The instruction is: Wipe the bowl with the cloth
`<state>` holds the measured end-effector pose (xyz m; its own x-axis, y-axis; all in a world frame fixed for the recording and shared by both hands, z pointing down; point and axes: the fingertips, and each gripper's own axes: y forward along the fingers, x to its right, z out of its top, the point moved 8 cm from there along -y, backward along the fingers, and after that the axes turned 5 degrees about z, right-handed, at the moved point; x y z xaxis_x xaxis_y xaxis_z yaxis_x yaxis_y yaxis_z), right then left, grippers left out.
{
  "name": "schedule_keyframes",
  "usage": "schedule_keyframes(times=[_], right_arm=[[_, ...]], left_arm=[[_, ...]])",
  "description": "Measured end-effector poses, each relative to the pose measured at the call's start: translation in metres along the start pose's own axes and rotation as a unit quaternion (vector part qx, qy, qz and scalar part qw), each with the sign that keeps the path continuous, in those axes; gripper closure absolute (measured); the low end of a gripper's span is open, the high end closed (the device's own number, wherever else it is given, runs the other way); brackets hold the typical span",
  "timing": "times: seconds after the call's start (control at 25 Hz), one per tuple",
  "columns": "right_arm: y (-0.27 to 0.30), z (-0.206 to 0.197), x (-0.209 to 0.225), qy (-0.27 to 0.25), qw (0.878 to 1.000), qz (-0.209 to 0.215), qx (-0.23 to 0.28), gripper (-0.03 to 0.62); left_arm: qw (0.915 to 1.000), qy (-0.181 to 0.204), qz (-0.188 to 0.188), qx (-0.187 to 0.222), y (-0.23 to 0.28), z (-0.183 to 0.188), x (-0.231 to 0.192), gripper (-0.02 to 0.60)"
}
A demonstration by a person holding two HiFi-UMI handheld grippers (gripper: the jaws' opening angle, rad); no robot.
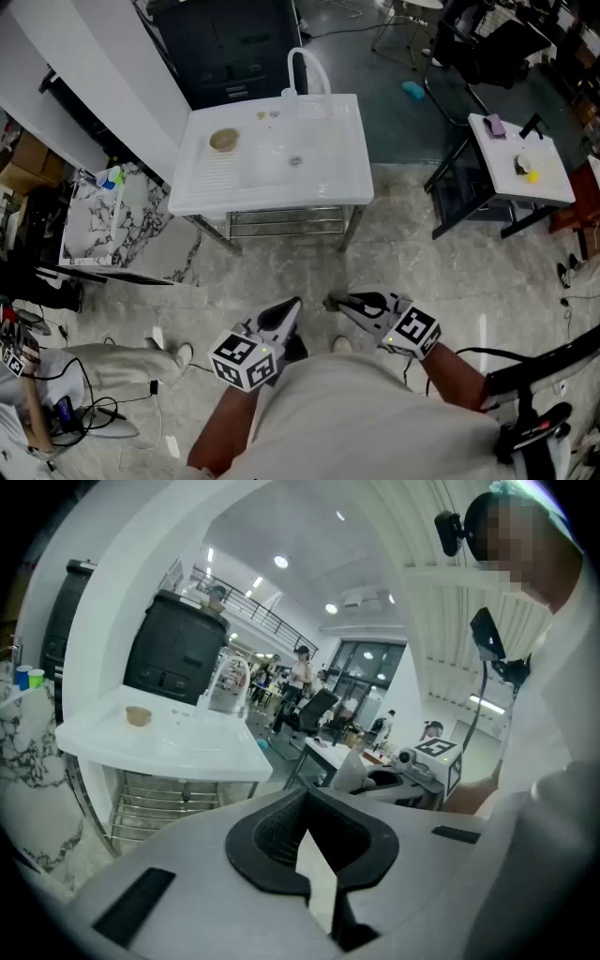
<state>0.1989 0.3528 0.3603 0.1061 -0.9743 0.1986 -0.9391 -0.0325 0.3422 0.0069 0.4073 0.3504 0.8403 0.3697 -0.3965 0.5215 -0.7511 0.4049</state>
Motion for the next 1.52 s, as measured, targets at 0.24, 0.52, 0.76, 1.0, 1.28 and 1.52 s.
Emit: schedule_keyframes(times=[0.24,0.52,0.76,1.0,1.28,1.52], right_arm=[[0.062,0.043,0.03,-0.047,0.999,-0.007,0.011,0.551],[0.14,0.076,0.043,-0.035,0.999,-0.016,0.008,0.551],[0.188,0.101,0.059,-0.021,0.999,-0.03,0.011,0.551],[0.204,0.114,0.117,-0.029,0.999,-0.02,0.009,0.551],[0.211,0.143,0.215,-0.062,0.998,0.006,0.011,0.551],[0.204,0.153,0.286,-0.084,0.996,0.031,0.013,0.551]], left_arm=[[0.9996,0.02,0.004,0.021,-0.011,0.033,-0.068,0.571],[0.9997,0.003,0.007,0.022,-0.041,0.048,-0.147,0.571],[0.9989,-0.021,0.036,0.02,-0.056,0.053,-0.208,0.571],[0.9975,-0.046,0.051,0.015,-0.017,0.075,-0.247,0.569],[0.9912,-0.07,0.109,0.023,0.051,0.133,-0.299,0.5],[0.9797,-0.106,0.169,0.023,0.108,0.169,-0.348,0.491]])
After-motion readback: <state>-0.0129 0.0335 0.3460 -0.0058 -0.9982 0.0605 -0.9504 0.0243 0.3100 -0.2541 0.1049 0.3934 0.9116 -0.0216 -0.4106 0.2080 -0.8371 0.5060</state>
